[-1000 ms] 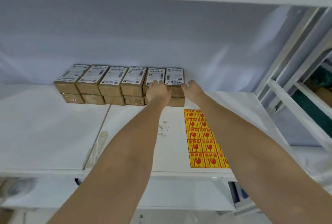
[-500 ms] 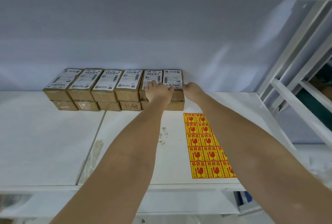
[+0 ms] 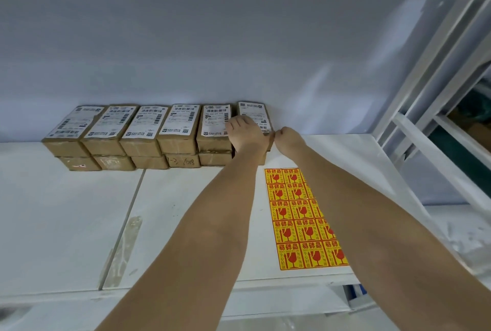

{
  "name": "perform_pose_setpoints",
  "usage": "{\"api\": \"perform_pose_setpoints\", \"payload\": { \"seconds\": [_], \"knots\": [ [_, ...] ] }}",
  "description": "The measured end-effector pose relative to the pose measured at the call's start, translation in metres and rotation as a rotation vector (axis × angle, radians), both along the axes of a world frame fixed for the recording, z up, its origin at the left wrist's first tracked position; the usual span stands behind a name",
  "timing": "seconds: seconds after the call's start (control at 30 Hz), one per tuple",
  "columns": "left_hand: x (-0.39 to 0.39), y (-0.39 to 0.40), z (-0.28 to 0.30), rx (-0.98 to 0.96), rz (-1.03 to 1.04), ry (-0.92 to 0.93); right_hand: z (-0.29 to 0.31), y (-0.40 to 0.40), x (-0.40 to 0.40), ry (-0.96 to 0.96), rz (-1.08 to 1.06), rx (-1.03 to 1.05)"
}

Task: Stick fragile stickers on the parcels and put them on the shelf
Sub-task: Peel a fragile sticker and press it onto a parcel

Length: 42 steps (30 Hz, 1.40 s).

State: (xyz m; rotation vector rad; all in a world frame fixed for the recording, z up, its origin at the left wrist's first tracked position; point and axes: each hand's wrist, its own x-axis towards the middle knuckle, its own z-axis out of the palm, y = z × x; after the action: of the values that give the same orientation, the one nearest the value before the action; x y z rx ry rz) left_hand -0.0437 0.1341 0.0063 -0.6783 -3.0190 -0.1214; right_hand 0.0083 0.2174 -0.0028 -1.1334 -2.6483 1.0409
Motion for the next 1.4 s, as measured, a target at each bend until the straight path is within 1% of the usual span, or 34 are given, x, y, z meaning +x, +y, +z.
{"api": "perform_pose_setpoints", "payload": {
  "seconds": [0.07, 0.23, 0.37, 0.43, 0.6, 0.73, 0.8, 0.9, 1.0, 1.07, 1.2, 1.3, 1.4],
  "knots": [
    [-0.001, 0.005, -0.001, -0.045, -0.032, 0.024, 0.0, 0.004, 0.002, 0.017, -0.013, -0.015],
    [-0.001, 0.011, -0.001, -0.086, -0.029, 0.02, -0.003, 0.011, 0.01, 0.022, -0.008, -0.01],
    [0.001, 0.016, 0.006, -0.103, -0.013, -0.017, -0.006, 0.011, 0.012, -0.048, 0.013, 0.038],
    [0.003, 0.019, 0.009, -0.032, -0.004, -0.048, -0.007, 0.011, 0.013, -0.049, 0.017, 0.049],
    [0.015, 0.016, 0.013, 0.262, -0.002, -0.071, -0.005, 0.013, 0.023, 0.074, -0.051, 0.034],
    [0.03, 0.001, 0.012, 0.427, -0.052, -0.082, -0.004, 0.012, 0.036, 0.165, -0.088, -0.062],
    [0.039, -0.008, 0.014, 0.519, -0.086, -0.149, -0.003, 0.006, 0.045, 0.298, -0.084, -0.172],
    [0.052, -0.031, 0.008, 0.694, -0.128, -0.373, -0.001, -0.012, 0.063, 0.495, -0.079, -0.372],
    [0.063, -0.06, -0.001, 0.836, -0.165, -0.585, -0.004, -0.03, 0.081, 0.574, -0.028, -0.428],
    [0.07, -0.075, -0.006, 0.896, -0.154, -0.669, -0.008, -0.039, 0.089, 0.561, 0.011, -0.424],
    [0.078, -0.095, -0.009, 0.948, -0.108, -0.828, -0.014, -0.06, 0.101, 0.552, 0.095, -0.343],
    [0.083, -0.11, -0.015, 0.956, -0.098, -0.854, -0.02, -0.077, 0.108, 0.526, 0.134, -0.323],
    [0.093, -0.132, -0.022, 0.902, -0.037, -0.887, -0.031, -0.092, 0.115, 0.441, 0.16, -0.35]
  ]
}}
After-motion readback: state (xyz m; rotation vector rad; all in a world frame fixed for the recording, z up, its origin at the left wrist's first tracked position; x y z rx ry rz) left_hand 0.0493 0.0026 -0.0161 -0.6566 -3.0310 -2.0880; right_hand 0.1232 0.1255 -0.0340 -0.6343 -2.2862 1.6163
